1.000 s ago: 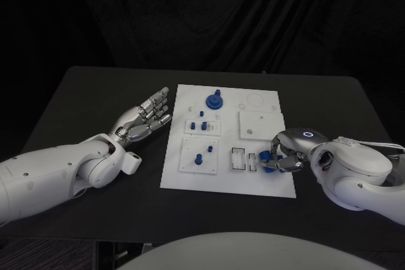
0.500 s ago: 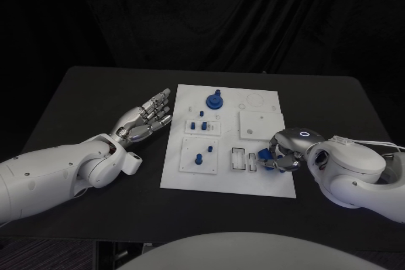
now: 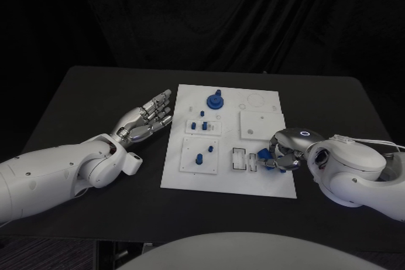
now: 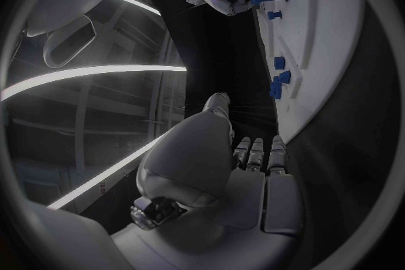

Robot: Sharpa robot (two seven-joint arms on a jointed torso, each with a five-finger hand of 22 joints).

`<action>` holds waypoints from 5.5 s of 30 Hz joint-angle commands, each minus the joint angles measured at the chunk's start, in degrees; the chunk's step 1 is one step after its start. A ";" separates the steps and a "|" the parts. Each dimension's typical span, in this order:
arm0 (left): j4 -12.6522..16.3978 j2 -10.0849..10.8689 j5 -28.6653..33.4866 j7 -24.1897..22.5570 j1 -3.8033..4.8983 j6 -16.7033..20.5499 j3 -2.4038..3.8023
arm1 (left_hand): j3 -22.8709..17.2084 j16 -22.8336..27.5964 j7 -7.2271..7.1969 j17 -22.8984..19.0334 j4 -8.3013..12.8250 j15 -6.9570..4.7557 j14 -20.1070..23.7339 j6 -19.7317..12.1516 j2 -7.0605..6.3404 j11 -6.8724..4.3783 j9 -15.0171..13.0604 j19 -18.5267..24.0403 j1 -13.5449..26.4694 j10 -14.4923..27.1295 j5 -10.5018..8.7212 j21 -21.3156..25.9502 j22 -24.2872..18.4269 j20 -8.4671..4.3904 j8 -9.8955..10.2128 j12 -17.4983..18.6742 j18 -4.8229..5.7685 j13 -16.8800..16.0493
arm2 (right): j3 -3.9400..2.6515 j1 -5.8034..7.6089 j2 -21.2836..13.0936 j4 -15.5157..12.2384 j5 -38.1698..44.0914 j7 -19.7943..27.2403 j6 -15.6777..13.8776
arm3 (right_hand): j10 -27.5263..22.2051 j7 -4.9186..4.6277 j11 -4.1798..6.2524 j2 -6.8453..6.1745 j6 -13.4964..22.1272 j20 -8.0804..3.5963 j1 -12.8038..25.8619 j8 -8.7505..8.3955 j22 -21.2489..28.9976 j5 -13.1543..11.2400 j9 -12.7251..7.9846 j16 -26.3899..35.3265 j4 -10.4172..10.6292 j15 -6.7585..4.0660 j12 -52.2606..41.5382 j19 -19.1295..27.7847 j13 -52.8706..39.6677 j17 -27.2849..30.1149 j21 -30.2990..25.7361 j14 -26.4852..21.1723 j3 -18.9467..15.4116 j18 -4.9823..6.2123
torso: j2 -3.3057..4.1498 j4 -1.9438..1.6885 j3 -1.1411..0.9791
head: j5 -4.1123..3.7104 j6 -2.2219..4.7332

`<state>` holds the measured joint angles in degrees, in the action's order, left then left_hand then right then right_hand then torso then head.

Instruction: Assemble the parts on the task board

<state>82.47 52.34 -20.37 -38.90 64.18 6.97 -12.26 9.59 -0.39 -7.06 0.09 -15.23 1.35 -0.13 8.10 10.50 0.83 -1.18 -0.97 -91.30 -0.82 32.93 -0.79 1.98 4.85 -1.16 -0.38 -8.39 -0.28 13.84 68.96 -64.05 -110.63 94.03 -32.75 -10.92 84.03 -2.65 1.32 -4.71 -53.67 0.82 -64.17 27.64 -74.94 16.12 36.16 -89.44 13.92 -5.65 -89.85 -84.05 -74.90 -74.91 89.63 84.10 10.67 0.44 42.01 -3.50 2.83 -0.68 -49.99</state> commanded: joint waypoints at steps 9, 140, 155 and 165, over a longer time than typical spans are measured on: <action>0.03 0.05 -0.19 -8.33 -0.26 -1.05 0.04 | -0.46 0.39 0.57 -0.09 0.01 0.51 0.13 -0.13 0.04 0.48 -0.04 0.08 -0.78 0.13 0.42 0.11 0.04 0.50 -0.06 0.20 0.88 0.08 | 0.38 -0.32 -1.69 -0.60 -12.93 1.79 -4.99 | 5.97 0.82 0.60 0.79 -1.65 -0.42 -2.23 0.01 -14.86 0.11 0.36 0.07 -2.83 -0.53 -0.15 -5.66 -15.10 -13.35 -0.11 5.56 1.54 -0.29 | -0.01 0.05 0.00 | 0.39 -0.01; -1.24 -1.04 -0.19 -6.61 -0.65 -2.98 0.05 | -1.18 0.39 1.56 -0.09 0.63 1.39 0.13 -0.30 0.23 1.10 -0.02 -0.04 -1.17 0.32 0.51 0.04 0.17 1.39 -0.03 0.24 0.91 0.13 | 0.37 2.66 5.49 1.19 -29.76 3.50 -6.87 | 5.97 -0.17 -0.15 3.91 -0.97 0.32 15.77 -4.03 -13.62 -0.09 0.43 0.97 2.89 0.31 -0.15 -3.84 -15.10 -10.83 -3.36 5.08 -7.95 0.64 | 0.06 -0.01 0.00 | 0.43 -0.01; -1.22 -0.79 -0.19 -6.64 -0.72 -3.04 0.05 | -1.41 0.39 1.97 -0.09 0.88 1.60 0.13 -0.13 0.29 1.15 -0.05 -0.05 -1.32 0.32 0.69 0.04 0.16 1.57 -0.07 0.24 0.91 0.13 | 0.37 2.66 2.84 -0.75 -27.47 9.16 -12.54 | 5.97 0.24 0.15 3.69 -1.59 0.07 10.62 -2.79 -13.85 0.01 1.86 0.64 2.14 0.01 -0.15 -4.19 -15.10 -11.65 -2.77 5.25 -8.97 0.48 | 0.03 -0.01 -0.01 | 0.70 -0.01; -1.06 -0.38 -0.19 -6.69 -0.77 -2.76 0.04 | -1.52 0.39 2.12 -0.09 1.01 1.60 0.13 0.06 0.29 1.27 -0.08 -0.07 -1.39 0.29 0.84 0.03 0.17 1.59 -0.10 0.23 0.90 0.12 | 0.36 2.89 -3.08 -3.65 -25.87 6.77 -11.64 | 5.97 0.33 0.28 3.77 -0.76 -0.07 7.31 -1.52 -13.93 0.02 3.33 0.54 1.82 -0.13 -0.15 -4.30 -15.10 -11.88 -2.57 5.29 -9.59 0.42 | 0.01 0.06 -0.09 | 0.91 -0.01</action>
<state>81.25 51.99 -20.42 -38.90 63.51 4.58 -12.25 8.33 -0.39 -5.42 0.06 -14.29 2.56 -0.13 8.10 10.74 1.76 -1.20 -1.07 -91.96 -0.53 33.43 -0.79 2.06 6.17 -1.16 -0.38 -8.40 -0.21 14.21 71.80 -66.81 -113.88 66.39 -24.93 -21.96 83.94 -2.28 1.42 -1.06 -54.72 0.82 -56.60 25.91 -74.93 16.11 39.46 -88.77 15.55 -5.73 -89.85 -84.05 -74.91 -74.91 86.91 84.06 1.33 0.44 42.03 -3.49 2.77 0.19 -49.99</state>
